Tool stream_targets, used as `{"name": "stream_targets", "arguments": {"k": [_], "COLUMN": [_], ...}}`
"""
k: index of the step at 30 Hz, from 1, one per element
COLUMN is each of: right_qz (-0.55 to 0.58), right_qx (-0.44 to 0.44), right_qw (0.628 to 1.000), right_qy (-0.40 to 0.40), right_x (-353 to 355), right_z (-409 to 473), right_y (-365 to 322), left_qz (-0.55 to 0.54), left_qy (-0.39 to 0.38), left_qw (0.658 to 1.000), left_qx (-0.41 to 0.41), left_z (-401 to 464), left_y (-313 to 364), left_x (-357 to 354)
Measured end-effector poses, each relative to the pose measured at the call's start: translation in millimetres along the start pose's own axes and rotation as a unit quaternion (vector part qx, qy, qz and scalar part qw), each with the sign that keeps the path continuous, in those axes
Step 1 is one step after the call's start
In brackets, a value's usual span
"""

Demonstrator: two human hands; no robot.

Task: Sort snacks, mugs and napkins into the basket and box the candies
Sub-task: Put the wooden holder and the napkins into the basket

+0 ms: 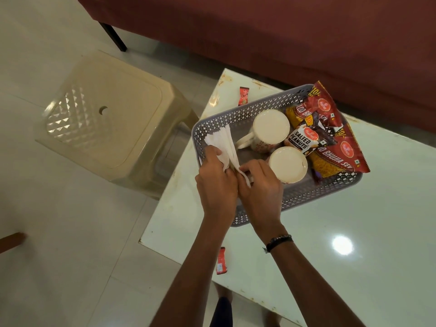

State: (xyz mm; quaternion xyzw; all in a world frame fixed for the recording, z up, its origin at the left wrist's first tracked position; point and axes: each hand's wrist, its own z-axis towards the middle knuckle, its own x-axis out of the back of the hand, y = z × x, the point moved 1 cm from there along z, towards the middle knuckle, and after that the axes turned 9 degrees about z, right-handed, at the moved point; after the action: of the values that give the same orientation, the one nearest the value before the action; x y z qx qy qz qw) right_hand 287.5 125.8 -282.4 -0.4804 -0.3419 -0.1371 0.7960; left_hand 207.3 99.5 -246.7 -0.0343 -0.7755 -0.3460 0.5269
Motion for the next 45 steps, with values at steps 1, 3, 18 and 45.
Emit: {"name": "stream_targets", "arguments": {"k": [1, 3, 18, 45], "right_qz": [0.004, 0.01, -0.046, -0.108], "right_qx": [-0.001, -0.004, 0.032, -0.05], "right_qw": [1.0, 1.0, 0.998, 0.988], "right_qy": [-0.008, -0.022, -0.041, 0.094], "right_x": [0, -1, -5, 86], "right_z": [-1, -2, -7, 55], "right_y": [2, 5, 13, 43], "left_qz": [0.001, 0.006, -0.037, -0.192], "left_qy": [-0.005, -0.008, 0.005, 0.043], "left_qw": [1.0, 1.0, 0.999, 0.98], "left_qx": [0.002, -0.002, 0.01, 0.026], "left_z": [3, 7, -11, 14], "left_y": [1, 2, -12, -38], "left_x": [-2, -5, -8, 17]}}
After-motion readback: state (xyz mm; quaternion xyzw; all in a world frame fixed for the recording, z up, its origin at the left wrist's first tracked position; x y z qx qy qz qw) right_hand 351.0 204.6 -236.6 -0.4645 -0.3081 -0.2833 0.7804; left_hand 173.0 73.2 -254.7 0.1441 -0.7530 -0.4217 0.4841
